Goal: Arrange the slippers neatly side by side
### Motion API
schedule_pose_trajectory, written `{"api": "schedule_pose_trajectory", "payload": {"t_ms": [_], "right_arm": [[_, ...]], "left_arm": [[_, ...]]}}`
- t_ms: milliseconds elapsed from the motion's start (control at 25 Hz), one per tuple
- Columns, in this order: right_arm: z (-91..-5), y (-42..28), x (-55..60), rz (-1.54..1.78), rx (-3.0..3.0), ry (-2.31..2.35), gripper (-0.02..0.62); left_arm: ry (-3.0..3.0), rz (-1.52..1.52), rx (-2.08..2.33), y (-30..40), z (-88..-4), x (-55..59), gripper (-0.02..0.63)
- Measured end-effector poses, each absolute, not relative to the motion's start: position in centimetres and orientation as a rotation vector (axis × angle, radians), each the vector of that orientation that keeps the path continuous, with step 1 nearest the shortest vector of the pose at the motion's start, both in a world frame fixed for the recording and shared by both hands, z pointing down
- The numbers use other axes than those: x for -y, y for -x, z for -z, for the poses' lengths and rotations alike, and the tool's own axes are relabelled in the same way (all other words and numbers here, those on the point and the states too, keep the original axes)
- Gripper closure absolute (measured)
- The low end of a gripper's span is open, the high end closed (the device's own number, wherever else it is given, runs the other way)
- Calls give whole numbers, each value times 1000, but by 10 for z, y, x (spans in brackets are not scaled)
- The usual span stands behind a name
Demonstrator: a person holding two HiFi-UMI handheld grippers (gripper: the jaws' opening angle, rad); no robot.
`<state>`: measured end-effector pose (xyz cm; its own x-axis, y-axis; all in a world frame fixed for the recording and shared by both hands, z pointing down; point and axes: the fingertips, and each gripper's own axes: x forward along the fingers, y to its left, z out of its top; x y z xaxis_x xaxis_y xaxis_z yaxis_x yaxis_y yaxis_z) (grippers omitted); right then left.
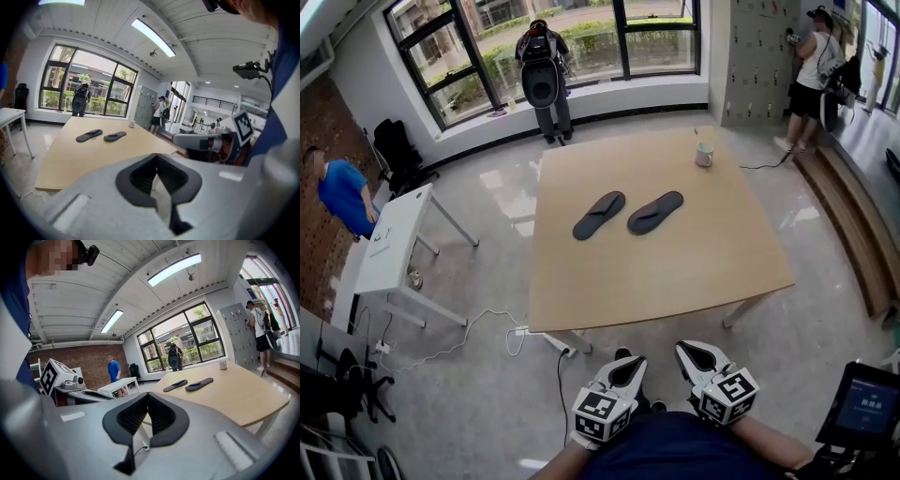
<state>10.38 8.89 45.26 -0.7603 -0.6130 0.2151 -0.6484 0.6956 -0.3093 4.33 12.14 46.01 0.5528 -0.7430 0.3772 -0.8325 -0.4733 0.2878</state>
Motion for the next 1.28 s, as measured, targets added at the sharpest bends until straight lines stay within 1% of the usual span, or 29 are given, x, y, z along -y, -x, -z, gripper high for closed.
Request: {"api": "schedule_pose_trajectory", "payload": {"t_ms": [240,440,640,880,1120,1280], "right_arm": [[-456,-116,-57,-582,2764,-1135,584],[-465,-106,-27,-606,2731,-1147,584],[-467,-85,14,-588,2727,-1138,584],[-463,-65,64,-601,2699,-1199,584],[-470,-46,109,-638,2655,-1249,584],[-477,-34,132,-585,2630,-1218,584]], "left_arm": [[-2382,-280,1209,-52,-463,-88,601],[-2380,-276,1179,-42,-474,-56,601],[-2392,-290,1170,-21,-481,-14,601],[-2398,-278,1131,0,-467,38,601],[-2438,-309,1098,28,-480,86,601],[-2494,-299,1058,47,-483,113,601]]}}
